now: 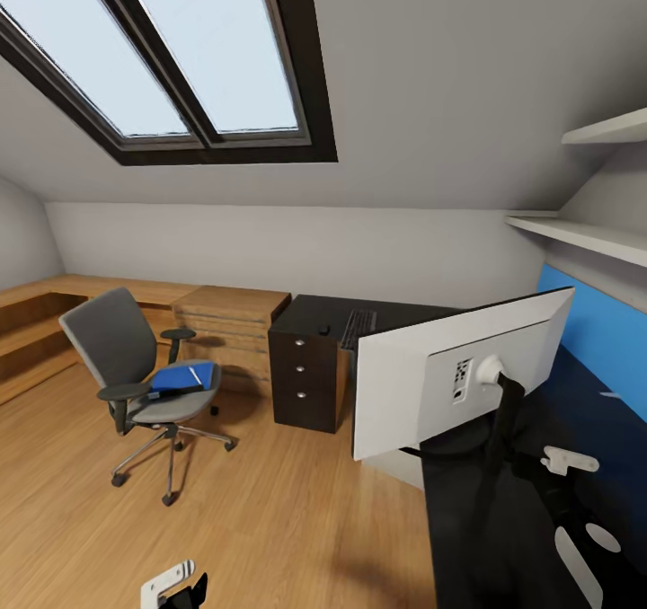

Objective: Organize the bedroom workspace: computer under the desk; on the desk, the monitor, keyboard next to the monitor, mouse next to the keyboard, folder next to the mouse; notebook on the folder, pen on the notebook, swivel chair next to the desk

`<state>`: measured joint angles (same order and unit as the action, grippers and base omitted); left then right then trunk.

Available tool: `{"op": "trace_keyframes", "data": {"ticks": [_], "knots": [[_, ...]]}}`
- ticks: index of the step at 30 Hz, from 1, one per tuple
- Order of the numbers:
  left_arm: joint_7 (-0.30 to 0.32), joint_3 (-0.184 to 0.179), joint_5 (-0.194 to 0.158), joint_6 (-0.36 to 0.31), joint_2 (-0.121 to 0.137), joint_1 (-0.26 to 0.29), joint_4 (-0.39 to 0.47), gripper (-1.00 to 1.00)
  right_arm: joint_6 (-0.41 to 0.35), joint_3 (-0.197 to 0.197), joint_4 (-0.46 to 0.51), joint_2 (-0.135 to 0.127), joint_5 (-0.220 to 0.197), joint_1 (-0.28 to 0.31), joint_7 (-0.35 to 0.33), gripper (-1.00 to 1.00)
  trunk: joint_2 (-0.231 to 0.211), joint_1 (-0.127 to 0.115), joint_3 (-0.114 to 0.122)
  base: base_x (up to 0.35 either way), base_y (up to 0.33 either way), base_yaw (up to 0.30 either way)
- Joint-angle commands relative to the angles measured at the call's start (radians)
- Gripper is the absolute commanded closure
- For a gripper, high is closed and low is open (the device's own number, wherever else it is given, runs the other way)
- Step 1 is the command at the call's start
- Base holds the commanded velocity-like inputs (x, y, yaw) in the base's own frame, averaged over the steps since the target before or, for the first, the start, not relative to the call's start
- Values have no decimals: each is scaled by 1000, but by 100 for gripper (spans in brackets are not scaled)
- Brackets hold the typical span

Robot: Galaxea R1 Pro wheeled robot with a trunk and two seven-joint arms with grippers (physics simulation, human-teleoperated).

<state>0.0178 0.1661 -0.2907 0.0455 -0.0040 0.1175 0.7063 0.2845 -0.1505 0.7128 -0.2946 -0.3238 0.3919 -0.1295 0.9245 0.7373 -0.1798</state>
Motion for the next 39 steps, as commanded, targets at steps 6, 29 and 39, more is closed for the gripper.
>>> {"op": "trace_keyframes", "data": {"ticks": [6, 29, 39], "knots": [[2, 0, -10, 2, -1, 1, -12, -100, 4, -1, -1, 0, -11, 1, -9, -100, 1, 0, -1, 84, 0, 0], [1, -2, -10, 2, -2, 1, -25, -100, 4, -4, -1, 0, -11, 1, -9, -100, 1, 0, -1, 46, -39, 0], [1, -2, -10, 2, -2, 1, -25, -100, 4, -3, -1, 0, -11, 1, -9, -100, 1, 0, -1, 97, -1, 0]]}}
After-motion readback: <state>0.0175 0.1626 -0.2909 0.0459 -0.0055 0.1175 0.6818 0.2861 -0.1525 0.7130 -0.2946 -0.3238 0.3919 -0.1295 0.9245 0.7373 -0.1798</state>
